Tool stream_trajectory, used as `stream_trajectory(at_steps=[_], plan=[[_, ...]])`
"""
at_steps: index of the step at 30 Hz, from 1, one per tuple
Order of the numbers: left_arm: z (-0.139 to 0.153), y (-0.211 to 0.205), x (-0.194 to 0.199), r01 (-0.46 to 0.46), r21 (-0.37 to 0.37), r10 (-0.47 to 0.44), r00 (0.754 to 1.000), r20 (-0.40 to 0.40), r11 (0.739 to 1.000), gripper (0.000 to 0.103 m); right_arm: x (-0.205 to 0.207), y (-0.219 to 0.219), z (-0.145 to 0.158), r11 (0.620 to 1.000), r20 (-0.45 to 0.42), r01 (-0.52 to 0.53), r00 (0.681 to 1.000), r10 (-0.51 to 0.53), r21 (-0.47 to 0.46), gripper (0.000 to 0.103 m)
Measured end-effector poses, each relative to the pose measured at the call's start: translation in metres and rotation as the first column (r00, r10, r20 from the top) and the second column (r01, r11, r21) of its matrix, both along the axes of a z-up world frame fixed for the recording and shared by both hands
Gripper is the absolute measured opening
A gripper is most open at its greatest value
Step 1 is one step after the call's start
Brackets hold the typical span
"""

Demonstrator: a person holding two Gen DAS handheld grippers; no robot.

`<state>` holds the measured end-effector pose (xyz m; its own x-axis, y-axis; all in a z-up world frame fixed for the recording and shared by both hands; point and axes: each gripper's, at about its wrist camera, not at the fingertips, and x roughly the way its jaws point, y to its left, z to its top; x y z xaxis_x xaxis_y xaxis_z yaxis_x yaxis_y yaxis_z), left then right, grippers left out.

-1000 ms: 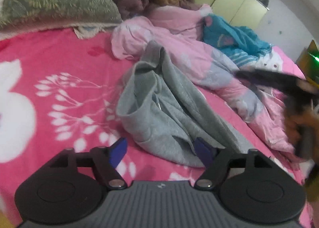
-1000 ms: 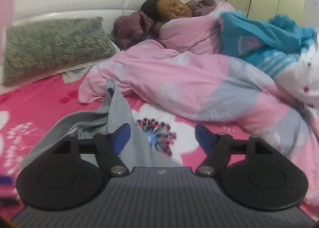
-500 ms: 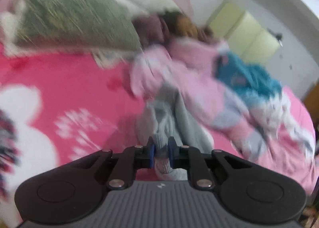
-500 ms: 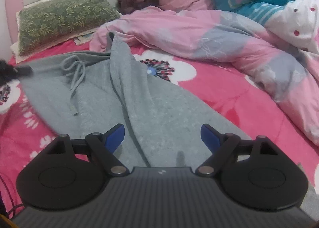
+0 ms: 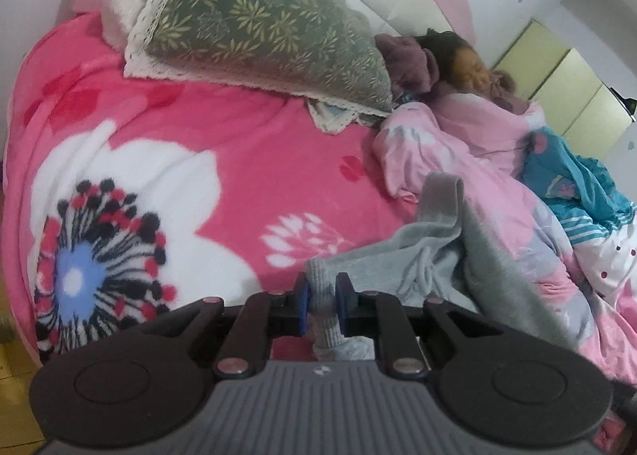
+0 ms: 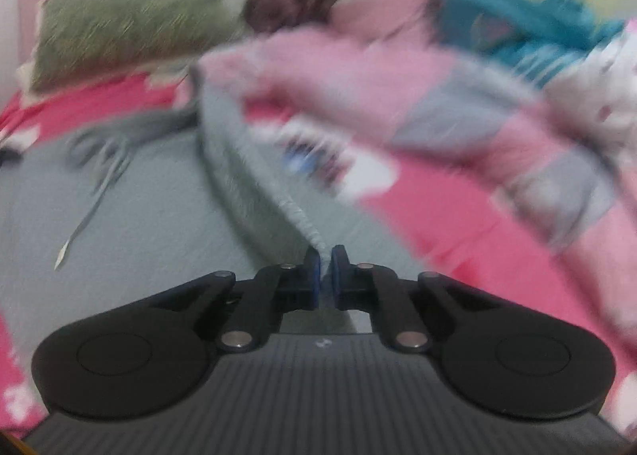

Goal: Fold clothes

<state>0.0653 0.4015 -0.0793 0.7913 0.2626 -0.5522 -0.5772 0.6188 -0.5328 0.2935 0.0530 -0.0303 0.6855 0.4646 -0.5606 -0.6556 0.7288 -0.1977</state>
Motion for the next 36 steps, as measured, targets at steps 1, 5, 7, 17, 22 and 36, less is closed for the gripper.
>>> stream_trajectory(at_steps=[1,5,7,17,22,36], plan=[[-0.002,0.0,0.0,-0.003,-0.001,0.003,1.0,-0.001,1.0,0.015,0.009,0.0,0.008,1.0,0.022,0.019,1.0,-0.019,0.003,0.004],[-0.007,-0.002,-0.004,-0.014,0.002,0.014,1.0,-0.003,1.0,0.016,0.064,0.003,0.024,0.992,0.054,0.118,0.991,-0.12,0.033,0.004],[-0.009,-0.001,-0.004,-0.013,0.004,0.013,1.0,-0.008,1.0,0.016,0.096,0.007,0.028,0.984,0.051,0.172,0.983,-0.175,0.053,0.004],[-0.013,0.0,-0.005,-0.002,0.014,0.003,0.999,-0.034,1.0,0.03,0.206,0.002,-0.054,0.868,-0.328,0.496,0.819,-0.471,-0.008,0.05],[-0.012,0.002,-0.008,0.001,-0.006,-0.002,0.999,-0.032,1.0,0.037,0.153,-0.075,-0.019,0.818,-0.396,0.539,0.808,-0.435,0.201,0.06],[0.001,-0.032,-0.017,0.071,-0.082,-0.073,0.997,-0.019,0.994,0.05,-0.117,-0.345,-0.012,0.426,-0.711,0.792,0.595,-0.374,0.438,0.085]])
